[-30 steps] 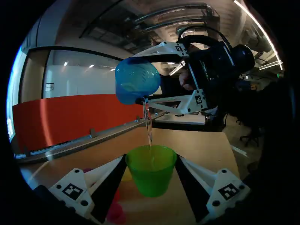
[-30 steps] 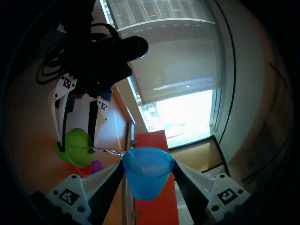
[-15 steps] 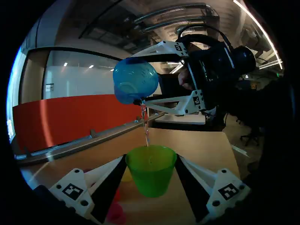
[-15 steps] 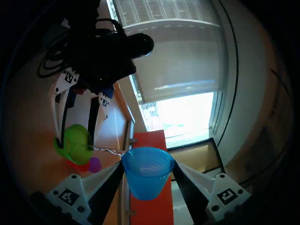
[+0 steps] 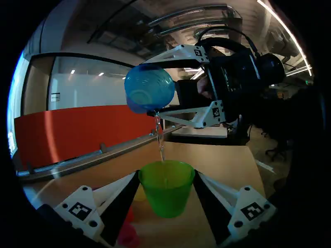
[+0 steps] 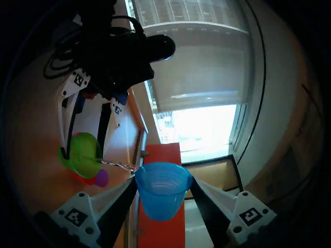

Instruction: Pour water

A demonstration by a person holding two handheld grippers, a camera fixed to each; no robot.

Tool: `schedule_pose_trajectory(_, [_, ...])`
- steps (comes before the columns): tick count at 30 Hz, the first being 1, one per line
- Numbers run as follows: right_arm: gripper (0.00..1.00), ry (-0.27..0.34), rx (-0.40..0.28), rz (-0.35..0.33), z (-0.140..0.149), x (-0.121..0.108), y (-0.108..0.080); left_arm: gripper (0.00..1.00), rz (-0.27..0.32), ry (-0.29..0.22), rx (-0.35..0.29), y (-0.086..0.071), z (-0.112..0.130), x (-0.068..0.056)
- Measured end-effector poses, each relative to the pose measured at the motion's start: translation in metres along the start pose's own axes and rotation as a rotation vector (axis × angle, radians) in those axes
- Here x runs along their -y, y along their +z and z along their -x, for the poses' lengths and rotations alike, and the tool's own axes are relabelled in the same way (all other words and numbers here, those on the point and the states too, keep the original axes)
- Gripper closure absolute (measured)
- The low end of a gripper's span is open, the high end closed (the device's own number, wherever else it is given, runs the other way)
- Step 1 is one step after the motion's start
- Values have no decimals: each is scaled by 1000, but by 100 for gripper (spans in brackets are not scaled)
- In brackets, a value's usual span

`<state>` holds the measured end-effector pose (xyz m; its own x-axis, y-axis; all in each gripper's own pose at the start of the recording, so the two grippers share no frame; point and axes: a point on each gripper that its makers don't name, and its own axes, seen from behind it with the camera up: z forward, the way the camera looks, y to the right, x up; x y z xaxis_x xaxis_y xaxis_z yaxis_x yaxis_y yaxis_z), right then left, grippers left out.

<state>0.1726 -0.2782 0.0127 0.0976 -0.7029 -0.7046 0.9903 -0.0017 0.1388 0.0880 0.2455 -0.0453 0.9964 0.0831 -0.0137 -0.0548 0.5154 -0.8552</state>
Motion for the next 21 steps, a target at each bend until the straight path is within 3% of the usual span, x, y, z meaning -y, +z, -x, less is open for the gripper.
schedule_pose_trajectory(21, [8,-68,1,22,-2,-6,4,10,-6,-1,-5,0,0,2])
